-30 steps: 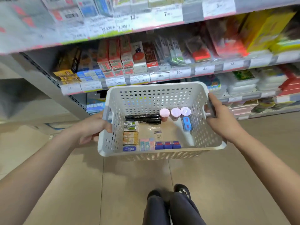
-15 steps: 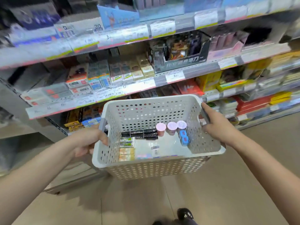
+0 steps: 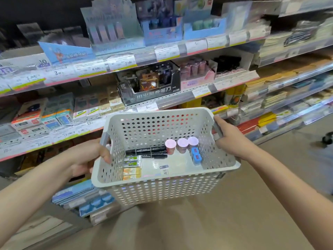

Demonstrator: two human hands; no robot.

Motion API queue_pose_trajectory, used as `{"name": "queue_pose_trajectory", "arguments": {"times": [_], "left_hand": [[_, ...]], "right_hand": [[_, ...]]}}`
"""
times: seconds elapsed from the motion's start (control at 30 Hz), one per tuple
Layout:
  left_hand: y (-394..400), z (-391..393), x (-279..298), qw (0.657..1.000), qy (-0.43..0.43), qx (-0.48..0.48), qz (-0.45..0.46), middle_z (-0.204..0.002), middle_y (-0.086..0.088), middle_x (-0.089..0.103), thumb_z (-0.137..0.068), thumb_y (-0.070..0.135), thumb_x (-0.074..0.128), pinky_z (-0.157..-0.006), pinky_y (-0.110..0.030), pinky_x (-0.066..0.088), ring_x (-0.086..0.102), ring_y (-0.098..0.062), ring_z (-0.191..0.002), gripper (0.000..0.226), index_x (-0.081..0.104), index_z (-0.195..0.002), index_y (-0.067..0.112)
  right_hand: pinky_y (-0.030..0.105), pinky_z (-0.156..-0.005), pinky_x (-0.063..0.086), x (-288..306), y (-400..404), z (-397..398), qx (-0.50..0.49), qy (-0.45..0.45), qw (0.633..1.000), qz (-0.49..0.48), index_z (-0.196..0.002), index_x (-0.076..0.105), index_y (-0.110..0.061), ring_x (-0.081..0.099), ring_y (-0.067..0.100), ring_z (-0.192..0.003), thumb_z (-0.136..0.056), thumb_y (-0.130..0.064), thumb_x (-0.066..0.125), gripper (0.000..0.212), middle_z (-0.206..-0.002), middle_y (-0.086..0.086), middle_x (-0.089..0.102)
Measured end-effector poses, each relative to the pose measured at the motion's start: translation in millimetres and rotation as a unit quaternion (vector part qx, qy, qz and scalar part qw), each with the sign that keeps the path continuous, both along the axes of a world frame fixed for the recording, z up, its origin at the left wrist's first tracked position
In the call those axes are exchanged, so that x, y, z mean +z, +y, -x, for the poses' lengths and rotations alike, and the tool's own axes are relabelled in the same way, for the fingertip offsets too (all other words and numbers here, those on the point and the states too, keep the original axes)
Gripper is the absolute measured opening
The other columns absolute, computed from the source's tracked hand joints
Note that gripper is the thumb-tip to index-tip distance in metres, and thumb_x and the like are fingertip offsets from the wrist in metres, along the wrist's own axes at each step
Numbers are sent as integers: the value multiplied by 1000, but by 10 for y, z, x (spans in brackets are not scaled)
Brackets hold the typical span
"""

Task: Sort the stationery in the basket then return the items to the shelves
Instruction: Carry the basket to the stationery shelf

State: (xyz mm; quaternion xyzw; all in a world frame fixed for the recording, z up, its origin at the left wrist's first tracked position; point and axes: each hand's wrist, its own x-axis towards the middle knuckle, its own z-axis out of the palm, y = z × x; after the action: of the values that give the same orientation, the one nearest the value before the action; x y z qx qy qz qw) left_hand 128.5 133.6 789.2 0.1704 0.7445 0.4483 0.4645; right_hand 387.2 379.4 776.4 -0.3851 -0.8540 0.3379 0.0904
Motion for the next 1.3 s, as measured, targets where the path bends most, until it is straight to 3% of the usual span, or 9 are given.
{"name": "queue_pose_trajectory", "arguments": {"times": [0.17,0.4,0.5,0.6,0.7,0.87,1.03,1.2,1.3], "left_hand": [[579,-313,-79,1000,-9,22,-17,-114,-31,55,-28,5,66,-83,-50,28,50,-42,-95,98,53,-123,24],[1228,-699,-136,999,12,45,6,-114,-31,56,-27,4,64,-85,-52,38,56,-46,-104,104,48,-130,17],[1459,-794,-104,999,13,39,4,-130,-38,49,-42,-1,55,-87,-55,40,52,-53,-116,88,50,-126,24],[1661,-843,-80,999,15,41,17,-126,-36,53,-43,-2,53,-98,-63,41,51,-55,-116,83,51,-123,21],[1863,-856,-91,998,15,52,21,-118,-35,60,-43,-4,50,-99,-70,35,53,-55,-115,76,56,-115,20],[2158,-796,-80,997,8,76,31,-119,-34,60,-43,-5,50,-95,-64,45,58,-51,-110,73,58,-113,14],[2362,-742,-12,996,20,81,37,-123,-37,55,-43,-2,52,-97,-69,39,54,-53,-113,74,57,-114,16],[2526,-772,51,994,24,91,46,-114,-35,60,-30,3,60,-92,-65,41,58,-52,-107,87,58,-116,16],[2636,-822,80,993,25,99,52,-118,-37,57,-40,2,56,-97,-66,39,58,-50,-106,76,59,-114,19]], "right_hand": [[28,-78,41,74,665,-292,26,-14,999,-37,-149,18,-18,52,30,-113,-85,3,49,74,-128,11,55],[39,-99,39,114,1420,-502,52,-28,974,-219,-140,38,-14,42,27,-124,-84,-14,60,61,-138,10,42],[38,-98,41,181,1629,-395,117,0,945,-306,-133,50,-14,49,23,-118,-83,-20,61,51,-133,6,49],[31,-90,44,219,1753,-136,248,-49,921,-296,-122,60,-19,56,16,-108,-85,-22,59,37,-126,-1,58],[26,-69,37,133,1861,182,357,-140,878,-286,-118,61,-19,51,12,-92,-87,-24,57,32,-117,-3,61],[23,-51,33,-68,2124,675,453,-225,794,-338,-100,62,-11,53,19,-76,-82,-18,57,20,-91,-1,55],[21,-43,36,-405,2398,1012,488,-311,686,-441,-87,64,-14,47,11,-54,-69,-7,68,20,-77,-2,63],[20,-40,34,-556,2612,1170,504,-317,656,-463,-86,62,-20,46,6,-52,-76,-17,70,13,-67,-7,57],[19,-40,35,-630,2739,1247,512,-318,639,-477,-82,64,-23,46,5,-50,-71,-22,77,18,-65,-8,59]]}}
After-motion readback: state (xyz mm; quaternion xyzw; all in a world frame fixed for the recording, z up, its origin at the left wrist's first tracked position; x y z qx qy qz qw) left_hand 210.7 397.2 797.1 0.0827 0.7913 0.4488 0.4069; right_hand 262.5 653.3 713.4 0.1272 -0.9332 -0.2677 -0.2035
